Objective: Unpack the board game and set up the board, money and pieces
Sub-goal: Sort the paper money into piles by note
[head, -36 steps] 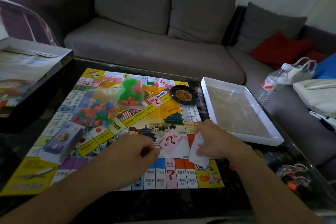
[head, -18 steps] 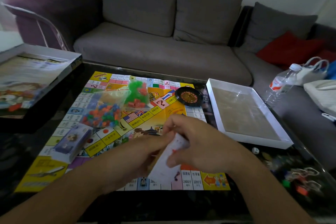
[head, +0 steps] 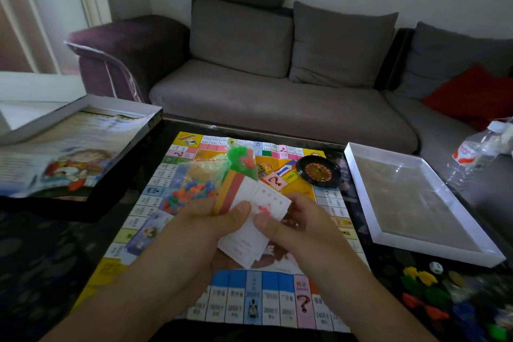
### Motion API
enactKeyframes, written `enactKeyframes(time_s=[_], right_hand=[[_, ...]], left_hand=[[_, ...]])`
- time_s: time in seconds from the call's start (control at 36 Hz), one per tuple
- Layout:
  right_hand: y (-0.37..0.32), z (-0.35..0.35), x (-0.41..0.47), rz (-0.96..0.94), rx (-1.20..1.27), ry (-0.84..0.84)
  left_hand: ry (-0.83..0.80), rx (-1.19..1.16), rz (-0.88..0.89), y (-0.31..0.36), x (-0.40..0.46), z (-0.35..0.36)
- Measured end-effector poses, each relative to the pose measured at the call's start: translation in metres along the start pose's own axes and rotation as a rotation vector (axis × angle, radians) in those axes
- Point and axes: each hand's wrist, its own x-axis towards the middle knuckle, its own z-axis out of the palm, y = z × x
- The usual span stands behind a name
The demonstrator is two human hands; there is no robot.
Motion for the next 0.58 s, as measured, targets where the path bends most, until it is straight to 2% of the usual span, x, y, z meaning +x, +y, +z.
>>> enactKeyframes(time_s=[0.11,0.28,0.44,0.58], right_hand=[[0.002,0.020,-0.001,-0.027,0.123,-0.004],[0.002,0.022,0.005,0.019,0.209,0.039],[-0.001,0.025,0.006,0.047,0.334,0.020],[-0.001,0.021,0.007,0.033,0.387,0.044]], left_hand=[[0.102,0.133,0.086,-0.003,0.001,0.001],[0.165,0.006,0.056,0.000,0.006,-0.005],[0.216,0.181,0.148,-0.003,0.008,-0.010],[0.266,0.200,0.202,-0.002,0.007,-0.008]])
